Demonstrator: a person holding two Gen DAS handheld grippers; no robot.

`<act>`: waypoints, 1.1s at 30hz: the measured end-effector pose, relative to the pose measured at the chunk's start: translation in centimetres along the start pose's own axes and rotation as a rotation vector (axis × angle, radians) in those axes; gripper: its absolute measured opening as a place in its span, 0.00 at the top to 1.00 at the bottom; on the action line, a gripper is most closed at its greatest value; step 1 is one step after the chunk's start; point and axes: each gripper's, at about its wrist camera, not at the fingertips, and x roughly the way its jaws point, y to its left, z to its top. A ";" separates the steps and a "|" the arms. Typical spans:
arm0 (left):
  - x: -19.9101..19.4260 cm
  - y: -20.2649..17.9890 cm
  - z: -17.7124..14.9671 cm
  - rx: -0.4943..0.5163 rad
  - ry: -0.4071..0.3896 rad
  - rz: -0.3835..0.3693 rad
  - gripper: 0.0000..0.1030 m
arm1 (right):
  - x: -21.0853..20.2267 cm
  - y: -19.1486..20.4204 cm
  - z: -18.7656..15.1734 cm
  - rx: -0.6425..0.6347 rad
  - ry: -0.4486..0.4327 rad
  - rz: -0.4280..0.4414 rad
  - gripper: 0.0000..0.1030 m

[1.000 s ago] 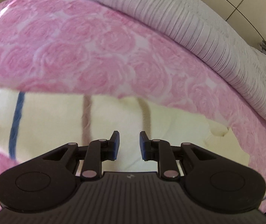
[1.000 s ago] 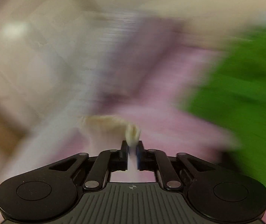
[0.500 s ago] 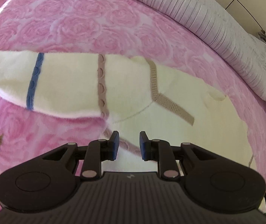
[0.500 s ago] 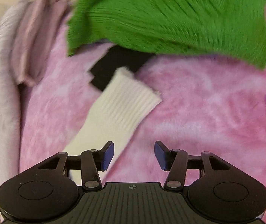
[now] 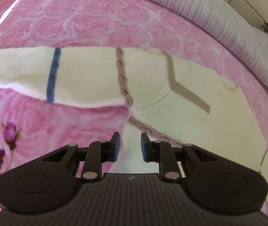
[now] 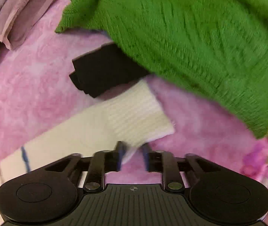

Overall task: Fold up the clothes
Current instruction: 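Grasp the sweater cuff with the right gripper while the left gripper grasps the hem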

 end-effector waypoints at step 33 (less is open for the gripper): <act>9.8 -9.7 9.6 0.592 -0.268 -0.313 0.82 | 0.9 41.7 -17.0 -1.055 -0.063 0.714 0.79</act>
